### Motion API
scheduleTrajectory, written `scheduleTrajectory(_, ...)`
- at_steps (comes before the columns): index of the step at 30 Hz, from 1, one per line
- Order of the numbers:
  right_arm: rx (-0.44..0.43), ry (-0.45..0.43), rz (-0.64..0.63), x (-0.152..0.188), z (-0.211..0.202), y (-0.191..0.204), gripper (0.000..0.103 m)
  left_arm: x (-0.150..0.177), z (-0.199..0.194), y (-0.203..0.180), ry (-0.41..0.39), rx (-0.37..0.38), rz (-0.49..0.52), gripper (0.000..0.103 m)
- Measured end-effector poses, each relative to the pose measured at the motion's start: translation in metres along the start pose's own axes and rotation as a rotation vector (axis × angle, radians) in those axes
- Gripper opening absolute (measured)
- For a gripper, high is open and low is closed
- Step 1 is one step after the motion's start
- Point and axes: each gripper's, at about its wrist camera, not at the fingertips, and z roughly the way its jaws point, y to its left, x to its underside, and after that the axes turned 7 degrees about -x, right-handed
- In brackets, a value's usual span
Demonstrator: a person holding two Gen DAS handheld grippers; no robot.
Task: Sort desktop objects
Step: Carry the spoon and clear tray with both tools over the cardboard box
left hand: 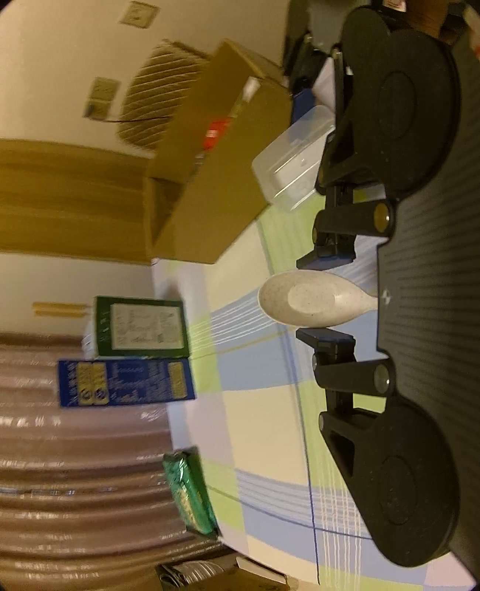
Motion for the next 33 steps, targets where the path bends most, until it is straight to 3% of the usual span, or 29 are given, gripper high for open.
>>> scheduleTrajectory(5,0.02,-0.038,0.006,-0.008,-0.028,-0.009,0.053,-0.012,-0.023,-0.008,-0.029,-0.003,-0.034,0.028)
scheduleTrajectory(16,0.061,-0.108,-0.008,-0.034,-0.091,-0.031,0.053,-0.041,-0.056,-0.065,-0.065,0.05,0.005,0.028)
scheduleTrajectory(33,0.148,-0.135,0.01,-0.067,-0.134,-0.109,0.053,-0.072,-0.05,-0.14,-0.05,0.12,0.029,0.028)
